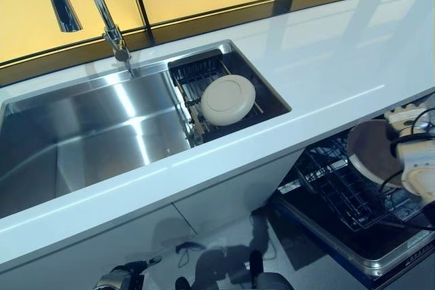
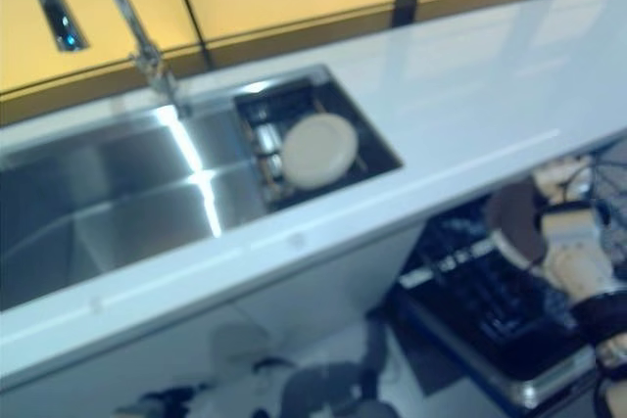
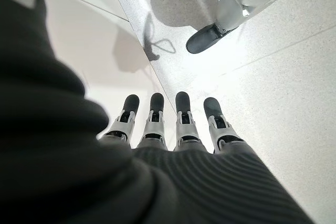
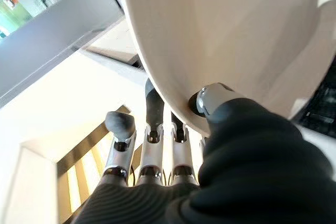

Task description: Take plates into dishwasher

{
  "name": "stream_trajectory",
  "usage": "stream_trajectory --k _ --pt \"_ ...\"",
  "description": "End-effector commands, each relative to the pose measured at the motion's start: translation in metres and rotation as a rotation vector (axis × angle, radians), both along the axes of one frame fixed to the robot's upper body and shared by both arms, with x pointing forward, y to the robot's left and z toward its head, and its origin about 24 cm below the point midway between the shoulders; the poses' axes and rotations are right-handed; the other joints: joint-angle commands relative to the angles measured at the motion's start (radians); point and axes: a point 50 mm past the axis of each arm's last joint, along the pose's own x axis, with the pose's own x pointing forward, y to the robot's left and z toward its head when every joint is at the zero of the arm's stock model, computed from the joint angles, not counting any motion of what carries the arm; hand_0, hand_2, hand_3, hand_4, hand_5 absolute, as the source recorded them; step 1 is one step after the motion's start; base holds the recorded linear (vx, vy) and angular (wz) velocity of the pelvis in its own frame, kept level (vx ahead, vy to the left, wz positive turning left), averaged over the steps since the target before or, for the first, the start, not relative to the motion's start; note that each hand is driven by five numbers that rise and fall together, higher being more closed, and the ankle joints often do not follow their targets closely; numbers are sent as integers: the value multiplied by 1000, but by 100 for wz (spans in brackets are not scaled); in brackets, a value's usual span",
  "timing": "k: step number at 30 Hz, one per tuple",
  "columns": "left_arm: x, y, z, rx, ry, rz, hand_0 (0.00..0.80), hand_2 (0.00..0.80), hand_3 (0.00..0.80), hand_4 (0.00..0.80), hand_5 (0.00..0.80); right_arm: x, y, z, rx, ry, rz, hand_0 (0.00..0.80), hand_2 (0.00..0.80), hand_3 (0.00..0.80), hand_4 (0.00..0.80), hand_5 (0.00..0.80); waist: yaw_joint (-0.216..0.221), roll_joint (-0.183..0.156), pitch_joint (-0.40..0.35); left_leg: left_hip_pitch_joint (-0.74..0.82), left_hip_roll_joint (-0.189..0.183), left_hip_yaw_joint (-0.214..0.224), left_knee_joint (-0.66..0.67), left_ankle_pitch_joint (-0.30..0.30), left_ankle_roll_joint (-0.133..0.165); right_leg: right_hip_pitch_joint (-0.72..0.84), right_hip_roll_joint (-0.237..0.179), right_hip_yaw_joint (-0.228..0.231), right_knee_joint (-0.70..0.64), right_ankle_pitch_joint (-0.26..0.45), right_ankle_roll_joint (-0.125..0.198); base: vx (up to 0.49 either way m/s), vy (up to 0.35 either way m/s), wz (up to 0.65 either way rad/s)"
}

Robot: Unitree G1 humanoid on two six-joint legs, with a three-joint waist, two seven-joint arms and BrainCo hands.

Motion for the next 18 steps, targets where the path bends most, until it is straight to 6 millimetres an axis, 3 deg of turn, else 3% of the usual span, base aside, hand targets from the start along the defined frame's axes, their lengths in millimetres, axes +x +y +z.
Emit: stream_trajectory --k 1,7,18 --pt "19 9 9 51 -24 -68 0 0 0 0 0 16 5 28 -136 -104 -48 800 800 800 800 800 26 -35 11 11 -25 -49 -2 -14 30 24 -9 -34 3 -32 70 0 0 0" --pt "23 4 9 49 -23 -81 0 0 0 0 0 20 9 0 -223 -19 -107 800 800 800 800 800 47 -23 12 7 -26 -56 -2 -13 29 26 -18 -49 3 -33 70 6 7 6" --pt "23 -5 5 35 -16 -100 0 0 0 0 0 20 13 -42 -179 89 -205 800 800 800 800 800 77 -6 14 1 -29 -70 -2 -14 27 28 -31 -67 3 -32 71 1 6 6"
